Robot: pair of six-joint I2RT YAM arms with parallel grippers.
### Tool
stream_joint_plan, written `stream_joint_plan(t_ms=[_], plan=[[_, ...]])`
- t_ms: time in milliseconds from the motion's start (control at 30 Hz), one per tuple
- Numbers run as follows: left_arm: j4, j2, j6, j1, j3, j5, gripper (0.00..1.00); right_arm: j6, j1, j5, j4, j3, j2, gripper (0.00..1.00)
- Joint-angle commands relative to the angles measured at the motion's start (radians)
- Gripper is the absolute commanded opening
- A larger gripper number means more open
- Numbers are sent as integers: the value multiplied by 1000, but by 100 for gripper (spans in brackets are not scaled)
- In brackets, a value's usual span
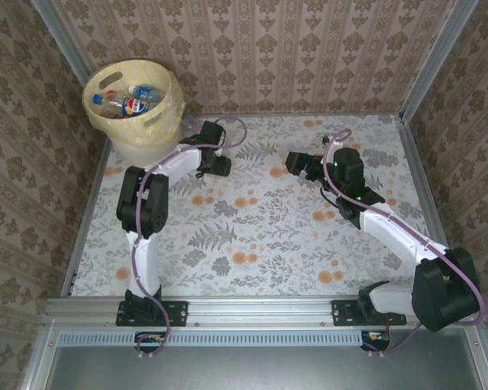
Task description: Put the plastic bottles in the bin
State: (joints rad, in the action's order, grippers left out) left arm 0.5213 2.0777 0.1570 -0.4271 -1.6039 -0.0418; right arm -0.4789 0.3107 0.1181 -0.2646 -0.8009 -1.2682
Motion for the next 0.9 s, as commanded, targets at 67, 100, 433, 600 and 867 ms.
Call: stream_joint_plan(t_ms=[67,100,433,600,867], plan=[[60,-154,46,-4,-23,37,55,63,5,28,-35,-35,-6,100],[72,-179,51,-4,-29,37,55,68,6,31,-41,-36,-8,100],[154,-358,87,54,-209,2,55,111,9,82,-74,-98,-73,100],[132,-425,94,95,-264,-3,54,81,19,81,-118,-96,-90,100],[97,-506,159,236,-275,-107,53,69,33,84,-135,-101,-111,100]])
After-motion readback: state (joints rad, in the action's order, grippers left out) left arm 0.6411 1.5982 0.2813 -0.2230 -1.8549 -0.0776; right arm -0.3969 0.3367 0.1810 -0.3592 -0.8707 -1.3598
